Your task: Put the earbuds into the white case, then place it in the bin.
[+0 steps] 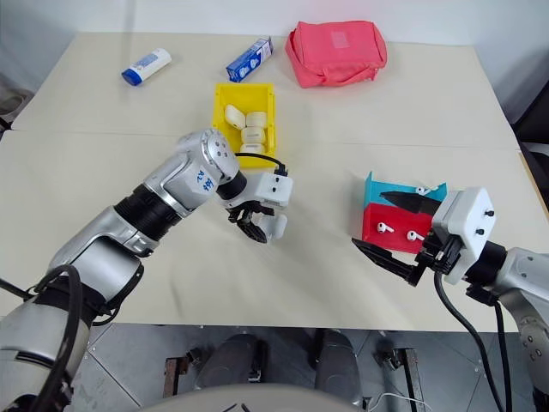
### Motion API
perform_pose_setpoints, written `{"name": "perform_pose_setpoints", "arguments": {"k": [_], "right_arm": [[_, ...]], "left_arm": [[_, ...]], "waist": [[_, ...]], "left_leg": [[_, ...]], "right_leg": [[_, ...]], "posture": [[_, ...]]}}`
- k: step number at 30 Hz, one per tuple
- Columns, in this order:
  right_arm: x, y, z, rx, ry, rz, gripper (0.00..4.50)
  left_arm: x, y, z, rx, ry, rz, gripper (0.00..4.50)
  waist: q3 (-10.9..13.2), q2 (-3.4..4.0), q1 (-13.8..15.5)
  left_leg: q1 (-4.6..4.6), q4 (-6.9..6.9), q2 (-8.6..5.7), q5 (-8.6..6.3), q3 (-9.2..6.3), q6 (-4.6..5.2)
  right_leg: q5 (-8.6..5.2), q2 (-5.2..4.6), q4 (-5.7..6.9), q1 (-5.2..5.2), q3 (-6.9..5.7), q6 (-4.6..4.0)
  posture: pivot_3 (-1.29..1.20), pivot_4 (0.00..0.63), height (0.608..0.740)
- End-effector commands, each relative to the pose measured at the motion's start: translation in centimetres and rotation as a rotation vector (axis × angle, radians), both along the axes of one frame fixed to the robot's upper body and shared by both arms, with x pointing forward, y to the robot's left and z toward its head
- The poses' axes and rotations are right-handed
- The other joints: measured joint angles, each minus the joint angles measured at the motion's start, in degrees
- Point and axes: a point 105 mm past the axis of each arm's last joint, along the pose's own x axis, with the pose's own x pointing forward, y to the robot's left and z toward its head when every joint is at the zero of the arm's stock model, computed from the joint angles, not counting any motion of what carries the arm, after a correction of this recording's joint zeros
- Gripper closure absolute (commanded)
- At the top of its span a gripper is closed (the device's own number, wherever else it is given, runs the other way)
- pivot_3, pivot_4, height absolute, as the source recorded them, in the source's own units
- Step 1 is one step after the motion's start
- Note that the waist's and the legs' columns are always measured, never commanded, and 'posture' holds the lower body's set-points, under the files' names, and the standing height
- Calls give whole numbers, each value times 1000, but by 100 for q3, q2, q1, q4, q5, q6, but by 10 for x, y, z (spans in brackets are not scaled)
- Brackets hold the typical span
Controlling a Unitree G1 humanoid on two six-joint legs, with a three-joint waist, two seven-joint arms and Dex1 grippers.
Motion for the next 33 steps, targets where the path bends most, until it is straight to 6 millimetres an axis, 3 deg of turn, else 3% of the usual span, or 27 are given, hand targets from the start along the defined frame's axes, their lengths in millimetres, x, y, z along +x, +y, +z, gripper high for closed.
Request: {"name": "perform_pose_setpoints", "arguments": {"k": [1, 4, 10, 15, 24, 30, 33], "right_arm": [[-2, 4, 9, -3, -42, 16, 0], [-1, 4, 9, -4, -43, 18, 0], [0, 4, 10, -8, -47, 22, 0], [-1, 1, 11, -15, -45, 24, 0], [1, -4, 15, -49, -37, 49, 0], [3, -8, 19, -83, -36, 63, 0], [7, -17, 23, -98, -28, 5, 0]], "left_arm": [[6, 16, -17, 115, -19, 75, 1699], [7, 22, -24, 161, -18, 124, 1699], [3, 10, -18, -5, 15, 171, 1699], [1, 3, 1, -261, -12, 127, 1699], [-14, -24, 60, -991, 0, -54, 1699], [-26, -45, 71, -1218, 11, -149, 1699], [-41, -56, 73, -1298, 62, -240, 1699]], "waist": [[-3, 4, 8], [-11, 12, 4], [-32, 43, -24], [-34, 52, -8], [-26, 47, 54], [-25, 45, 58], [-25, 45, 63]], "left_leg": [[2, 0, 0, 0, 0, 0], [3, 1, 1, 0, 0, 1], [6, 1, 3, -9, -3, 15], [6, 7, 3, -3, -15, 4], [-10, 67, 3, -25, -41, 0], [-5, 67, 4, -26, -30, -2], [-4, 67, 4, -26, -25, -1]], "right_leg": [[0, 0, 0, 2, 0, 0], [0, 0, 1, 3, 0, 0], [-1, 1, 0, 6, -1, -1], [-1, -3, -2, 5, -1, 0], [1, -6, -3, 5, 5, 1], [4, -1, -4, 10, -22, 5], [5, 0, -4, 11, -23, 7]], "posture": [[0, 150, 740], [0, 150, 740], [0, 150, 740], [0, 150, 740], [0, 150, 740], [0, 150, 740], [0, 150, 740]]}}
